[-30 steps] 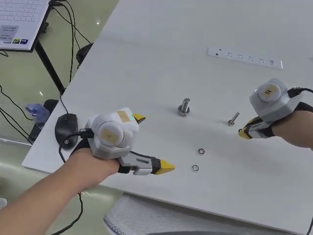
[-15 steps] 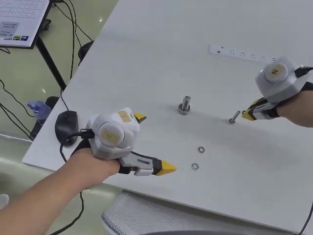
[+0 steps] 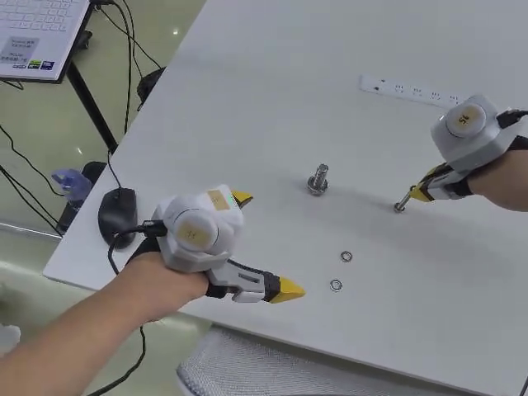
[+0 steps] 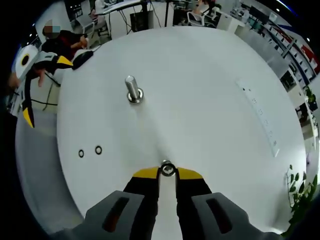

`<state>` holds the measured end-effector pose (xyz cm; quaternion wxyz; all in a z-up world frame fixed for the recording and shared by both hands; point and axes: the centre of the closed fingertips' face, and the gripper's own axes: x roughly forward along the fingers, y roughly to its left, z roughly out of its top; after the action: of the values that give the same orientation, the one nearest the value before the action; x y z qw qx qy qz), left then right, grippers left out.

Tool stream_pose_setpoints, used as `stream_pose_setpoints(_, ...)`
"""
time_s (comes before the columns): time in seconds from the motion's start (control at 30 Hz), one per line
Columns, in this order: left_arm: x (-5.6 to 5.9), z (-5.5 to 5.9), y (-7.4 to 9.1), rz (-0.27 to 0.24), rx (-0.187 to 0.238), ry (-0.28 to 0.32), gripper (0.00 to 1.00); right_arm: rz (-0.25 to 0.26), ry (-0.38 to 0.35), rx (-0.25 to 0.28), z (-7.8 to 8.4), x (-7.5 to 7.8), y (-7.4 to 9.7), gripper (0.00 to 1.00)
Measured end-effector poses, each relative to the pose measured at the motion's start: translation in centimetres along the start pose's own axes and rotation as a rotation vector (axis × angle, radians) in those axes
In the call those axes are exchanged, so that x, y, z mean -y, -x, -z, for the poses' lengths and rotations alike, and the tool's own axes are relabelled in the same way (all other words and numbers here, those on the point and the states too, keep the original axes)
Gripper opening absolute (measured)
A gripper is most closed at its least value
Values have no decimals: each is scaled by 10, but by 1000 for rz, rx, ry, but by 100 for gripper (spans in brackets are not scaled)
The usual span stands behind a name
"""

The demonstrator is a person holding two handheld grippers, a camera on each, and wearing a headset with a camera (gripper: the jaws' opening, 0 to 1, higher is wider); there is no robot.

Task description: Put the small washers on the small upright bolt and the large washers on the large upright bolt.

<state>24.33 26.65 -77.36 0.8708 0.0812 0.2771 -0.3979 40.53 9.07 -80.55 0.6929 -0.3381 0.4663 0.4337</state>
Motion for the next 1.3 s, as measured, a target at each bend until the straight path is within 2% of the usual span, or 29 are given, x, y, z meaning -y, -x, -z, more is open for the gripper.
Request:
stream_pose_setpoints(0.23, -1, 1, 1, 5, -5, -2, 100, -6, 5, -23, 3, 1, -6, 12)
stream_pose_setpoints(0.83, -2, 6, 3, 3, -12, 21, 97, -19, 7, -41, 6, -1, -18, 12)
stream_pose_setpoints(1.3, -2, 11, 1, 12, -22, 35, 96, -28, 22, -65, 16, -1, -38, 12)
